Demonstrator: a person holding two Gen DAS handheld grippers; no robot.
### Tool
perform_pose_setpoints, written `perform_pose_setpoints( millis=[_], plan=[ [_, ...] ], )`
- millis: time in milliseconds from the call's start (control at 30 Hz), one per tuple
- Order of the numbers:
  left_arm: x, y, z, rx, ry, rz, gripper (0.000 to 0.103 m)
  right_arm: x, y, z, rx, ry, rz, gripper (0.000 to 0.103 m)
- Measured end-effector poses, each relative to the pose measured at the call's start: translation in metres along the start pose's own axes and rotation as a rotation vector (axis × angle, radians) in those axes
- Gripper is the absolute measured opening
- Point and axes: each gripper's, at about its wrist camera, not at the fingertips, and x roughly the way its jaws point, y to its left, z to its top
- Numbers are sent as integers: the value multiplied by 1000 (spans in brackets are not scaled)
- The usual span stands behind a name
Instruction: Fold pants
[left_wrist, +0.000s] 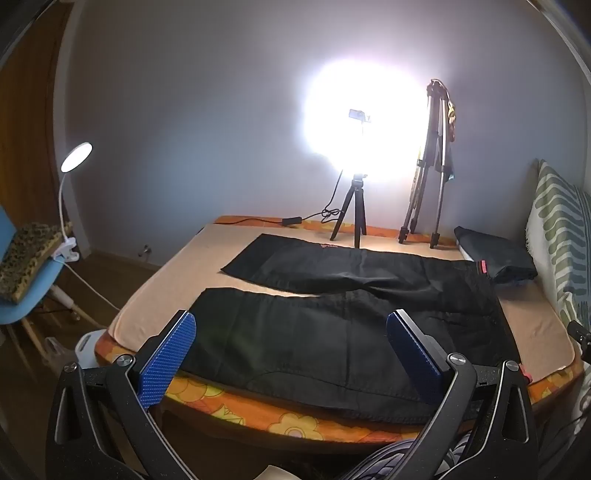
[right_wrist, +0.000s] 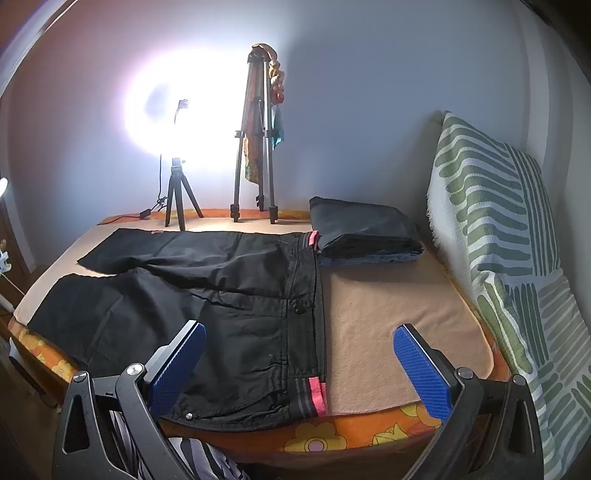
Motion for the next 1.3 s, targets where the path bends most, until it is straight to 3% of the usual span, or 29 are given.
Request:
perform_pose_setpoints(
  millis=[900, 1300],
  plan=[
    [4, 7, -4, -7, 2, 8, 103, 1, 0, -2, 0, 2, 0, 103],
    [10, 41, 0, -23, -22, 27, 103, -5, -2, 5, -30, -17, -2, 103]
  ],
)
